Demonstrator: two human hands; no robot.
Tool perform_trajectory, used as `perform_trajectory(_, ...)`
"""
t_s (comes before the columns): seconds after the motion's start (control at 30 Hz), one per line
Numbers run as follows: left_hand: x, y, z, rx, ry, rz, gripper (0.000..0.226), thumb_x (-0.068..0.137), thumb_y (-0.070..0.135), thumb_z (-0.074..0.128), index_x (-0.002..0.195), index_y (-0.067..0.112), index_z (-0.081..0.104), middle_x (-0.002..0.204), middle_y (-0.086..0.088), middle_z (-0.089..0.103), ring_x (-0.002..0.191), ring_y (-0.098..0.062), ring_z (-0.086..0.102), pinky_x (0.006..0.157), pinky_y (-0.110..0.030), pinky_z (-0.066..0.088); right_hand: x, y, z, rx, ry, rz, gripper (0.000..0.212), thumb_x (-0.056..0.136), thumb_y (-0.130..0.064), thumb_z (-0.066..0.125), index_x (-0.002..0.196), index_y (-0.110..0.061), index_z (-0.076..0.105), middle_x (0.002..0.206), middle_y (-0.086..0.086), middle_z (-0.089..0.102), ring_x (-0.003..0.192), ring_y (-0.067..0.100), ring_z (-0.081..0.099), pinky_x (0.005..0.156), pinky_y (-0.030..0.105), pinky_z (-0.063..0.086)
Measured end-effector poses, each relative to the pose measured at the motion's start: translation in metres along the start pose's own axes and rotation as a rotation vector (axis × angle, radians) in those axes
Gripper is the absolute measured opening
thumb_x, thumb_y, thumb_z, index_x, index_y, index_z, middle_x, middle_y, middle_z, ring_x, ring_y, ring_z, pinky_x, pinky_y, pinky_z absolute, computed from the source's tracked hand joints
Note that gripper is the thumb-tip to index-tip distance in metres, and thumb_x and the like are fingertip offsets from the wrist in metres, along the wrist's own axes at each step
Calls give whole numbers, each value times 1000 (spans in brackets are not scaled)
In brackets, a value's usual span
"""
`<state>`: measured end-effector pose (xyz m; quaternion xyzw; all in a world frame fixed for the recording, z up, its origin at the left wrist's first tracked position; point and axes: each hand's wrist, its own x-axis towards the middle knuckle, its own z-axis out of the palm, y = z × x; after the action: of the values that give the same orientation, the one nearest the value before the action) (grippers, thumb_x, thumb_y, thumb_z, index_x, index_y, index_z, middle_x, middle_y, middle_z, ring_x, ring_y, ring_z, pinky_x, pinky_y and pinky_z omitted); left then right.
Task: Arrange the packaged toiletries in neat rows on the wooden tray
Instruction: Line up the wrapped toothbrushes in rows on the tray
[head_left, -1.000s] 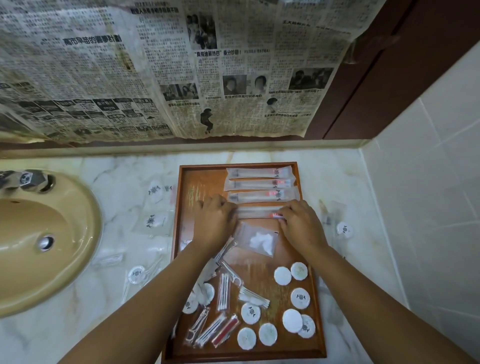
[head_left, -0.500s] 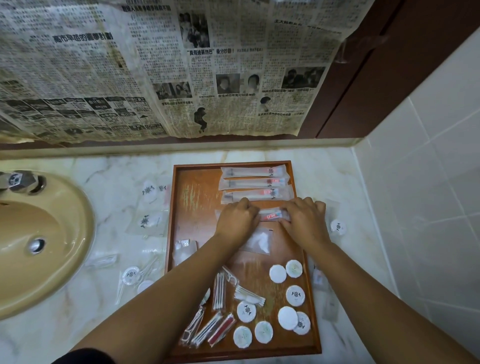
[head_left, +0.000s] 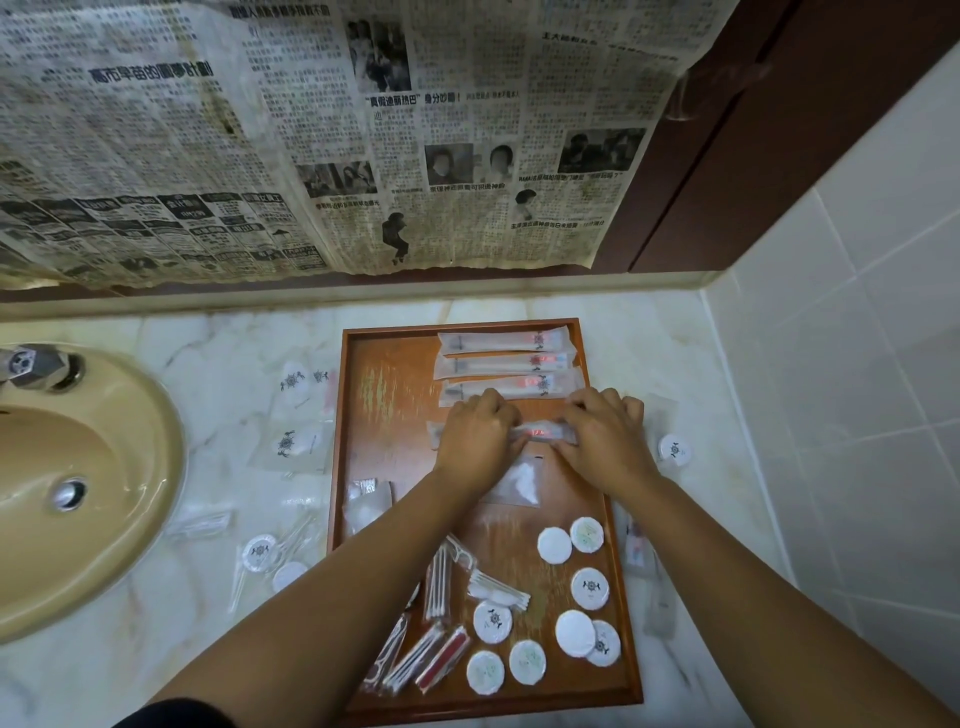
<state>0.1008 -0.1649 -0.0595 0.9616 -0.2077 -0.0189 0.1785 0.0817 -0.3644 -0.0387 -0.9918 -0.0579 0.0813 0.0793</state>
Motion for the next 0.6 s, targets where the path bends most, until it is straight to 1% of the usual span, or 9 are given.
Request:
perform_trajectory(0.1, -4, -6, -9, -31, 30, -7, 38, 85, 51, 68, 106, 20, 69, 103, -2, 65, 93, -23, 59, 80, -39, 48, 2, -2, -6, 67, -10, -7, 15, 88, -35, 74, 101, -29, 70, 107, -8, 70, 104, 19, 52, 87, 38, 27)
perform_trajectory(0.17, -10, -17, -16, -38, 37, -31, 39, 84, 48, 68, 111, 20, 68, 105, -2, 67, 97, -23, 59, 85, -39, 48, 3, -2, -9, 142, 0, -22, 14, 86, -22, 76, 94, -28, 67, 96, -9, 69, 100, 19, 54, 87, 36, 28)
perform_trajectory(0.23, -17, -28, -23, 12, 41, -33, 27, 85, 39, 71, 106, 22, 73, 101, 1, 70, 96, -24, 61, 85, -37, 46, 1, 0, -7, 184, 69, -46, 19, 83, -9, 73, 91, -25, 65, 91, -8, 67, 93, 20, 56, 86, 38, 32)
perform_trajectory(0.3, -23, -36, -27, 37, 65, -21, 11, 85, 27, 76, 95, 23, 77, 92, 2, 71, 87, -24, 62, 77, -35, 44, -1, 2, -3, 198, 127, -59, 24, 79, -1, 72, 88, -22, 65, 91, -6, 64, 91, 22, 58, 87, 38, 34)
perform_trajectory(0.37, -27, -40, -24, 36, 106, -3, 5, 82, 19, 79, 87, 20, 76, 87, 2, 71, 79, -25, 63, 72, -34, 42, -2, 2, 1, 194, 132, -80, 22, 79, -3, 73, 87, -23, 66, 95, -4, 62, 94, 23, 59, 88, 38, 33)
perform_trajectory(0.47, -31, -43, -14, 10, 150, 21, 6, 84, 15, 79, 88, 17, 76, 89, -1, 69, 77, -27, 65, 69, -36, 44, -3, 3, 4, 175, 113, -113, 15, 79, -16, 79, 91, -25, 74, 103, -5, 62, 101, 20, 58, 90, 38, 31)
perform_trajectory(0.53, -35, -43, -9, -5, 148, 38, 8, 87, 19, 77, 95, 16, 75, 92, -3, 68, 79, -28, 64, 69, -37, 46, -6, 2, 3, 156, 104, -126, 11, 81, -30, 80, 90, -26, 76, 106, -7, 64, 103, 19, 57, 91, 38, 31)
perform_trajectory(0.6, -39, -43, -8, -13, 131, 51, 18, 91, 31, 72, 101, 17, 75, 97, -3, 66, 83, -25, 61, 71, -37, 46, -9, -1, 4, 135, 137, -137, 11, 85, -36, 77, 89, -26, 74, 107, -8, 67, 102, 18, 57, 91, 39, 31)
